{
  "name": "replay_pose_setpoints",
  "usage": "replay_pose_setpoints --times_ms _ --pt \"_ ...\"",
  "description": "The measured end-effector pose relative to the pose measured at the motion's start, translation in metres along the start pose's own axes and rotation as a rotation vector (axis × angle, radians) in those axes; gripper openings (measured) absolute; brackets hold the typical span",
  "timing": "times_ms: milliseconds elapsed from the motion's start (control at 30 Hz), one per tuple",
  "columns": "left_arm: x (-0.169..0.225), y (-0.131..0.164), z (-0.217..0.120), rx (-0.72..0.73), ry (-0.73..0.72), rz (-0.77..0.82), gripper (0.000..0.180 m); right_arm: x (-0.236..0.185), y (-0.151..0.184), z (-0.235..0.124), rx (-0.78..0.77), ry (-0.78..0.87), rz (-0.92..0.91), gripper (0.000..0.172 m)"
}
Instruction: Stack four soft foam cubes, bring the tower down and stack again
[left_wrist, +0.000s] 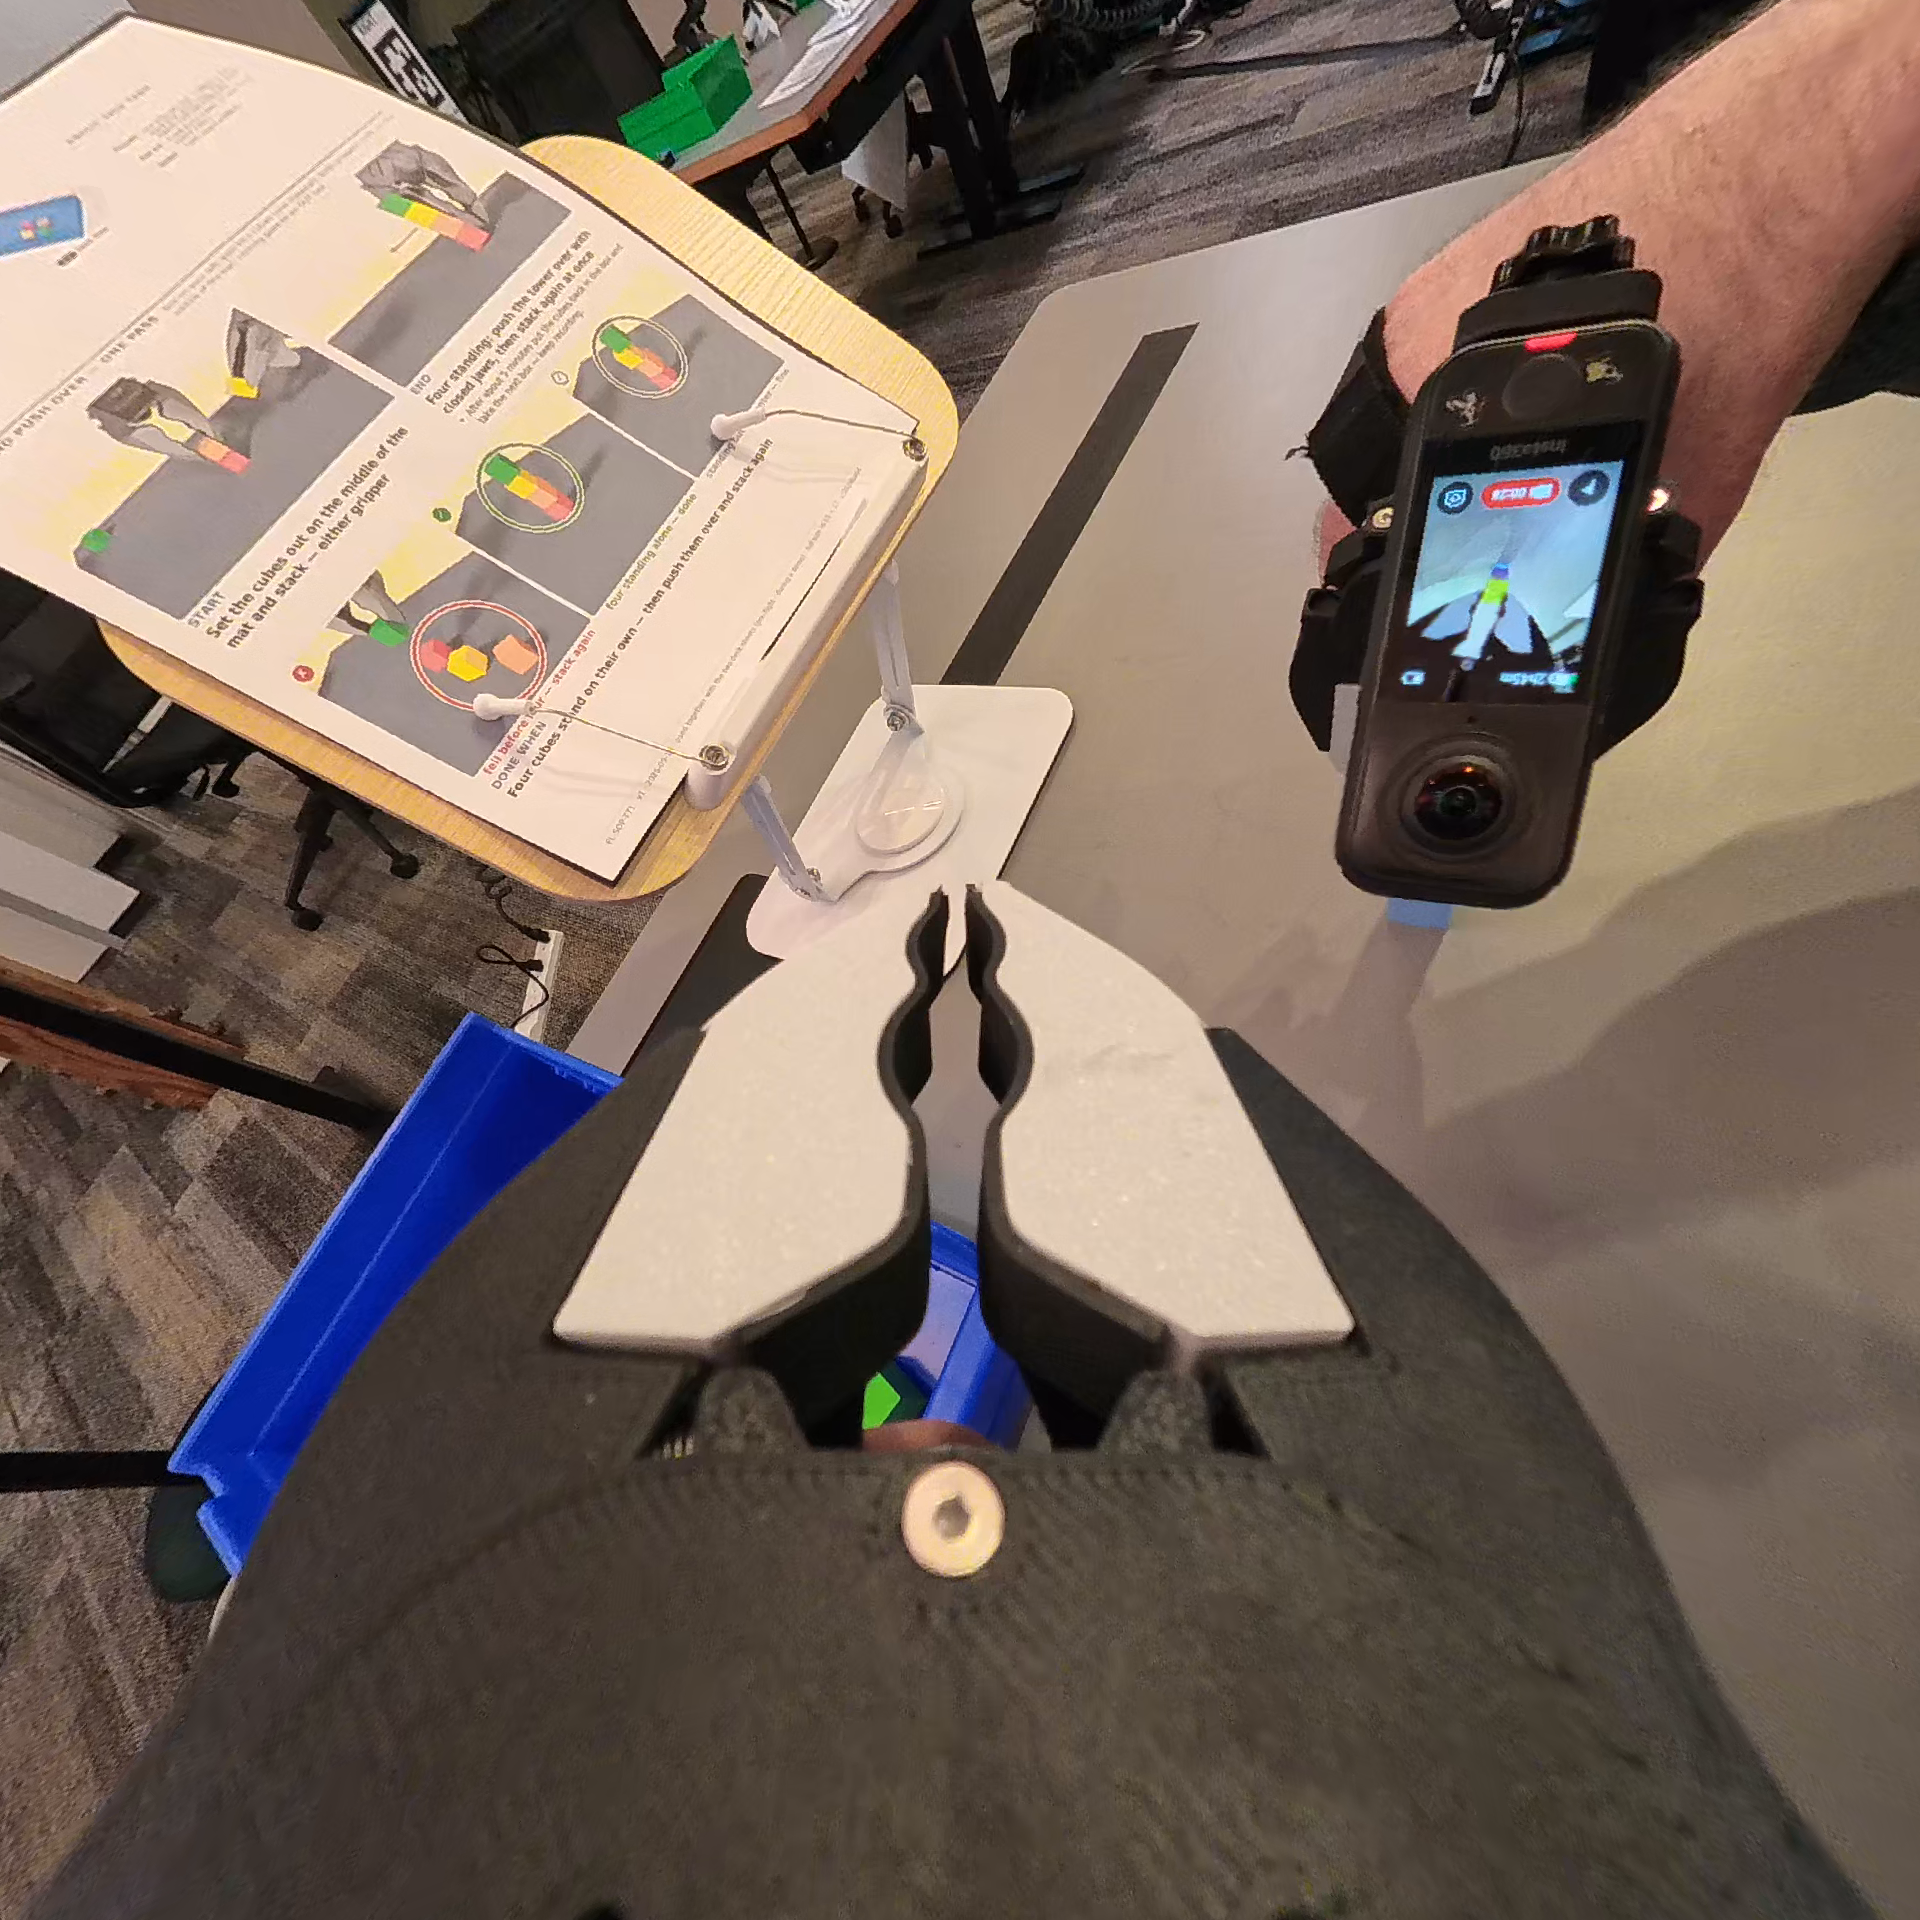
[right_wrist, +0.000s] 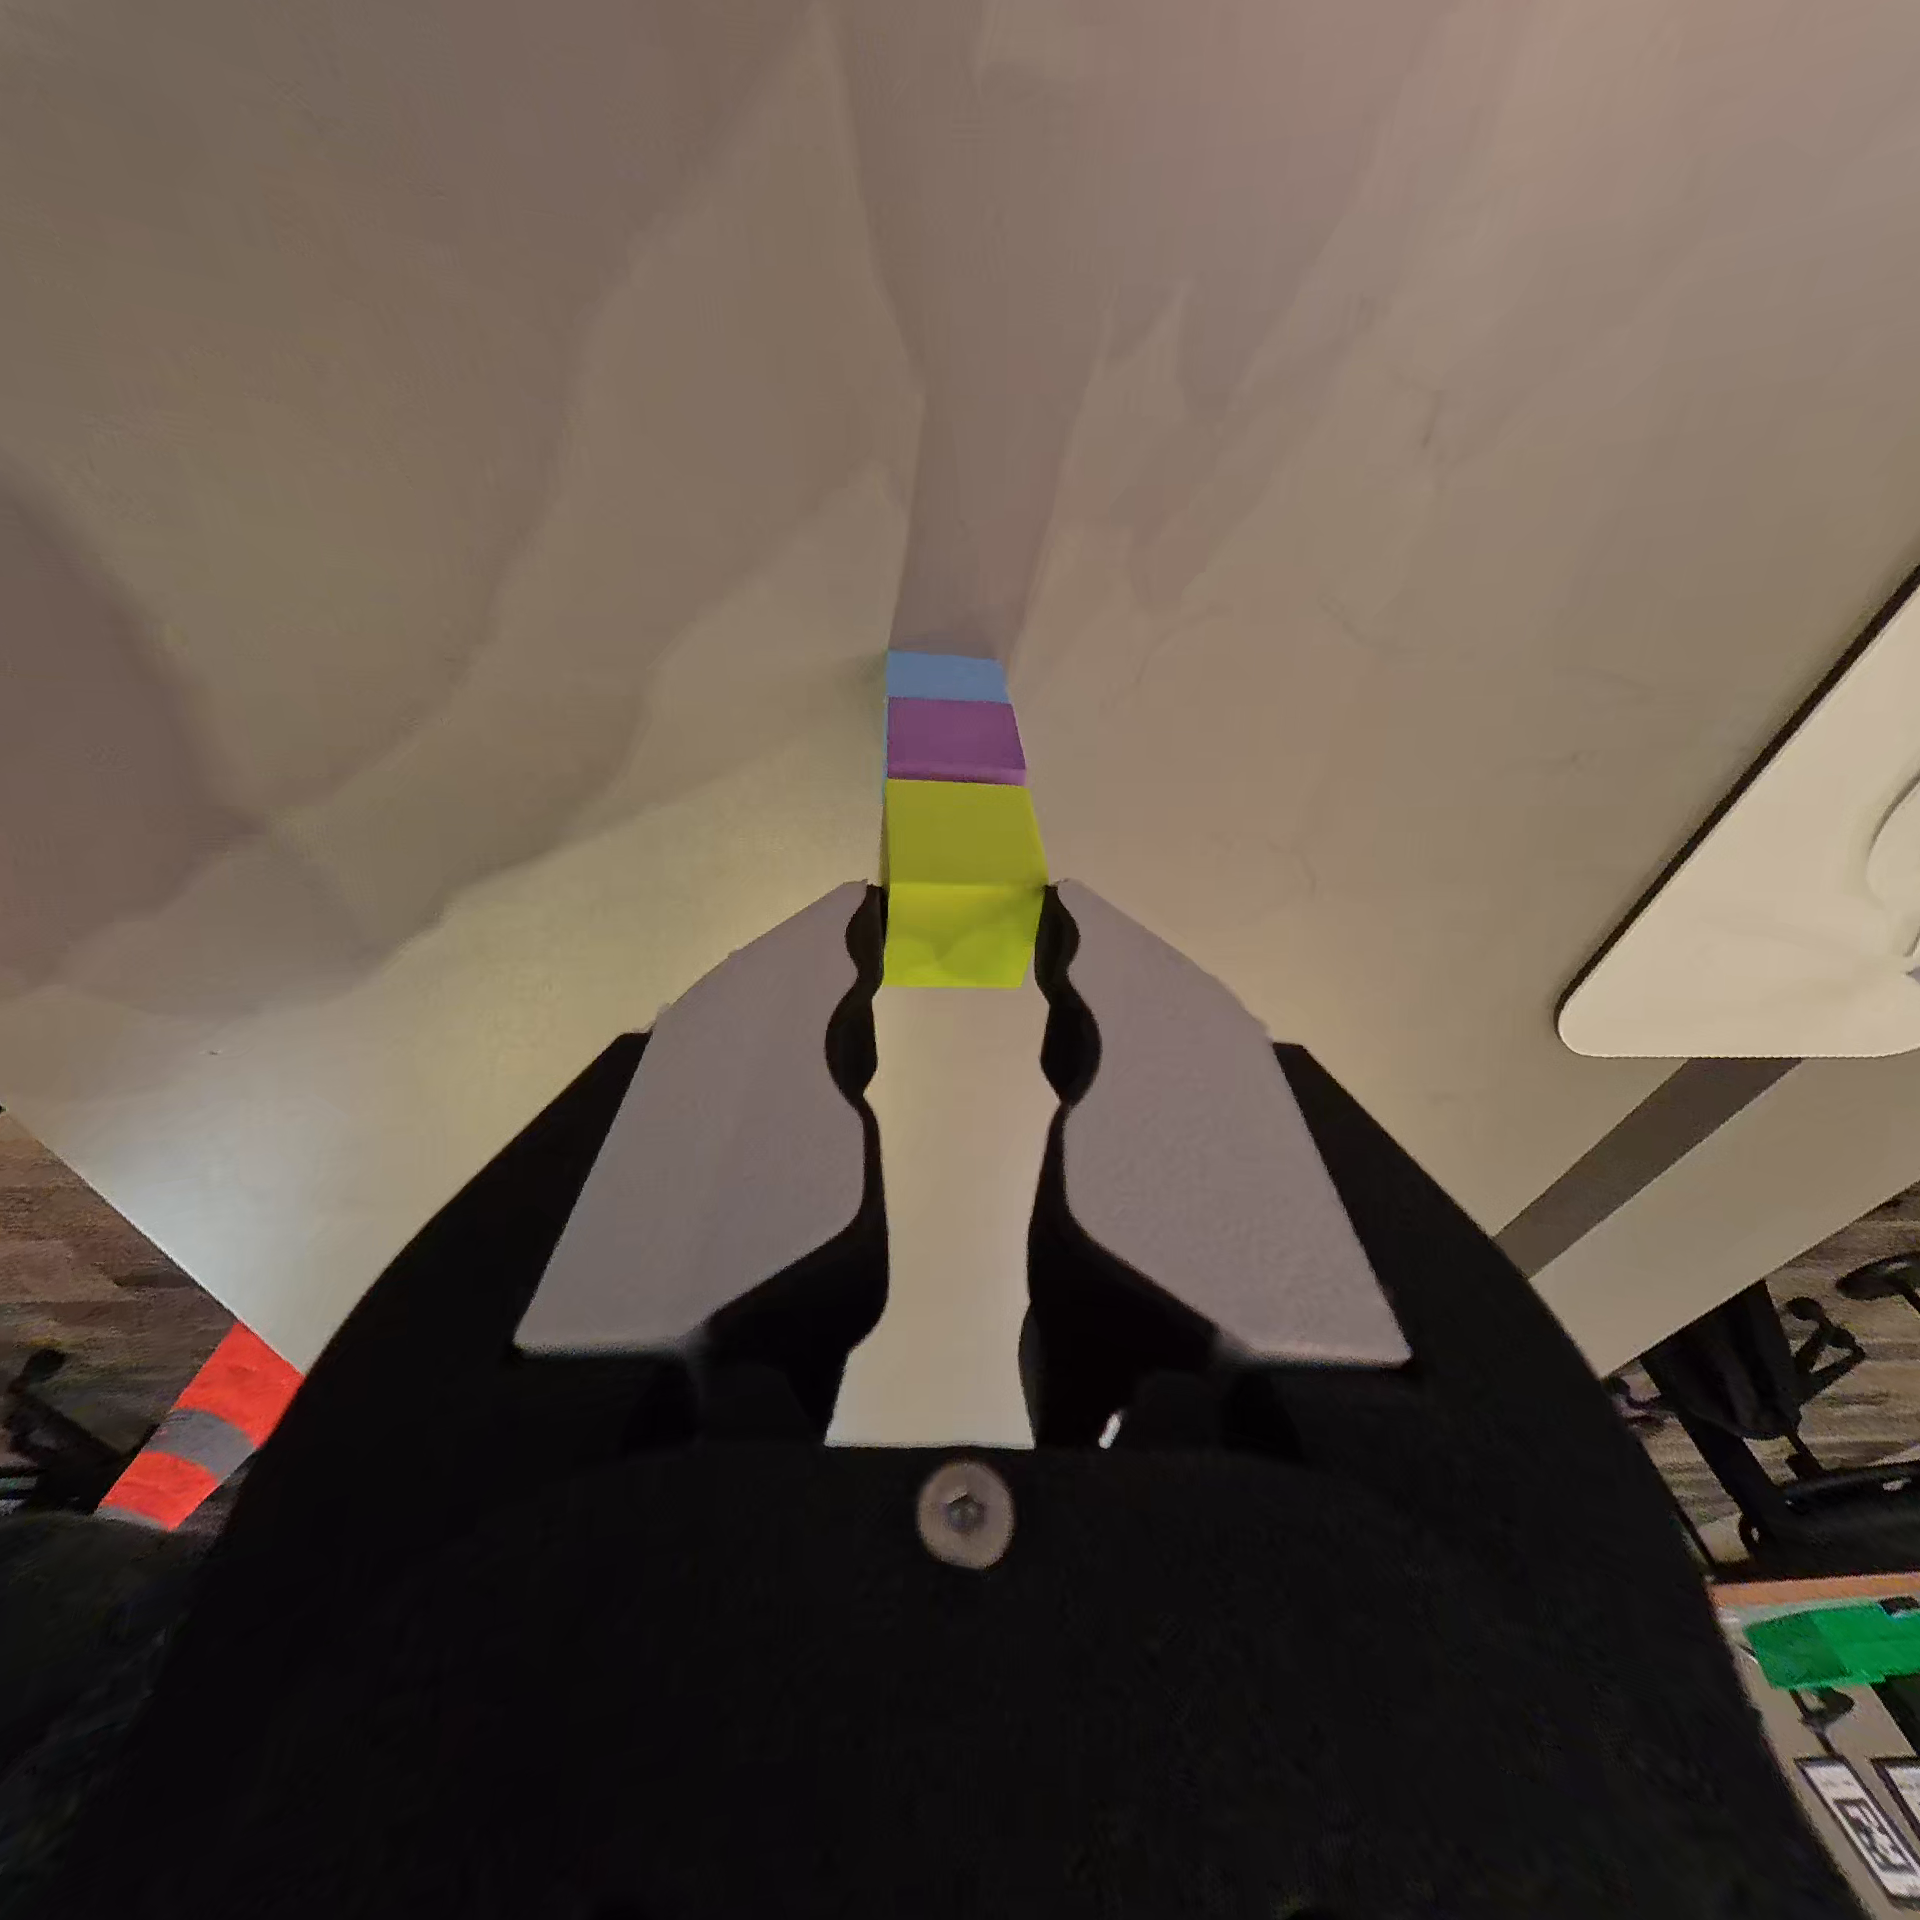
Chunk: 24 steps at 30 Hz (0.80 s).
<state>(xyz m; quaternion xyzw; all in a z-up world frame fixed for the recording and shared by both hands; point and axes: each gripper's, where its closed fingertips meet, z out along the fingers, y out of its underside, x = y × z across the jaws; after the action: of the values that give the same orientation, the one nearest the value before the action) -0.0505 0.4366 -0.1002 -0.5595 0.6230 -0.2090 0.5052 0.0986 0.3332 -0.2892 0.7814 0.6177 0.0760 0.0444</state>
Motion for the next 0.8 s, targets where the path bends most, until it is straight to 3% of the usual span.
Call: replay_pose_setpoints --times_ms 567,800 --pt "0.0006 -0.0011 -0.0015 0.005 0.001 0.003 0.003 0.0004 -0.0025 0.0028 -0.057 0.017 -0.035 0.028" --pt "0.0004 -0.0010 -0.0039 0.008 0.003 -0.002 0.004 0.0041 0.0014 -0.0003 -0.061 0.059 -0.021 0.051"
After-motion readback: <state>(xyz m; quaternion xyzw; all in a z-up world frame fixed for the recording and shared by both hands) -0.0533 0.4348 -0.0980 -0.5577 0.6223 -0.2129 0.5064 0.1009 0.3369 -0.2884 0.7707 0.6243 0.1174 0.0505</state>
